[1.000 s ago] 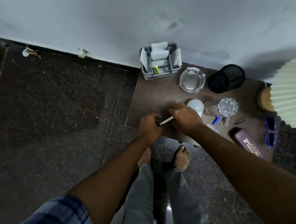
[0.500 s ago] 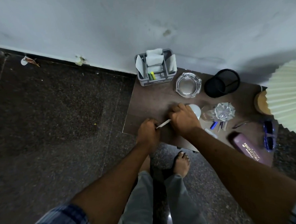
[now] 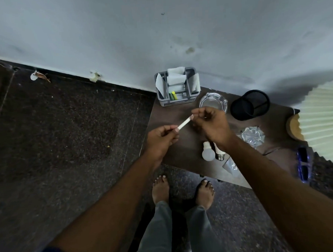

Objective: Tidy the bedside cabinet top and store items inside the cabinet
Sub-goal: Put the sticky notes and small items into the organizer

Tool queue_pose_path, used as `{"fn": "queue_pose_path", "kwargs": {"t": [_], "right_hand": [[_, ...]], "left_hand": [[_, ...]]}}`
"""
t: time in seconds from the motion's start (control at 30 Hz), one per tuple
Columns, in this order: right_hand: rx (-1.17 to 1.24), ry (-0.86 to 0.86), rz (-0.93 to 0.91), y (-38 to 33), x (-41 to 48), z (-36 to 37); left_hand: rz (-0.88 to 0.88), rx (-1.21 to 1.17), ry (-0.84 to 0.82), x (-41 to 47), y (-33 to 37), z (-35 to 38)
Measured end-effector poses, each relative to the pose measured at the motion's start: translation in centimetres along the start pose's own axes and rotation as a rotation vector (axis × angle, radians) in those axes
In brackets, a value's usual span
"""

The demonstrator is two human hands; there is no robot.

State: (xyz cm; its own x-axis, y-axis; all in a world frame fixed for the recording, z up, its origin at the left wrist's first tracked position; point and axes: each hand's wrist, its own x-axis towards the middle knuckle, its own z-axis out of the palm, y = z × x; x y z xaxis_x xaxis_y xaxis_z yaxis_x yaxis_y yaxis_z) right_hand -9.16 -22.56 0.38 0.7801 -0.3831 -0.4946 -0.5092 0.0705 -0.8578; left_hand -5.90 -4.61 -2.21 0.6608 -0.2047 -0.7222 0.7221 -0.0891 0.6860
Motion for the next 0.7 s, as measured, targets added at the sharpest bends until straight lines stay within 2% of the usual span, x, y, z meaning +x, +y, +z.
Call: {"fn": "queue_pose_path", "kwargs": {"t": [0.17, 0.3, 0.47, 0.57, 0.7], "right_hand": [[0.241, 0.068, 0.053, -2.1, 0.5, 0.2], [0.275, 0.099, 0.028, -3.6, 1.1, 0.5], [0.112, 0.224, -0.125, -5.7, 2.9, 0.7], [-0.139, 0.306, -0.242, -6.3, 4.3, 1.0], [-0.429, 0.273, -0.361, -7.0, 4.7, 1.7]], "left_hand": [[0.052, -0.145, 0.022, -0.5, 2.5, 1.5], [0.076, -0.205, 0.072, -0.1, 3.9, 2.2], [0.053, -0.328, 0.120, 0.4, 5.6, 3.5], [0.033, -0.347, 0.133, 0.6, 6.1, 4.1], [0.016, -0.314, 0.205, 1.1, 5.9, 4.1]]}}
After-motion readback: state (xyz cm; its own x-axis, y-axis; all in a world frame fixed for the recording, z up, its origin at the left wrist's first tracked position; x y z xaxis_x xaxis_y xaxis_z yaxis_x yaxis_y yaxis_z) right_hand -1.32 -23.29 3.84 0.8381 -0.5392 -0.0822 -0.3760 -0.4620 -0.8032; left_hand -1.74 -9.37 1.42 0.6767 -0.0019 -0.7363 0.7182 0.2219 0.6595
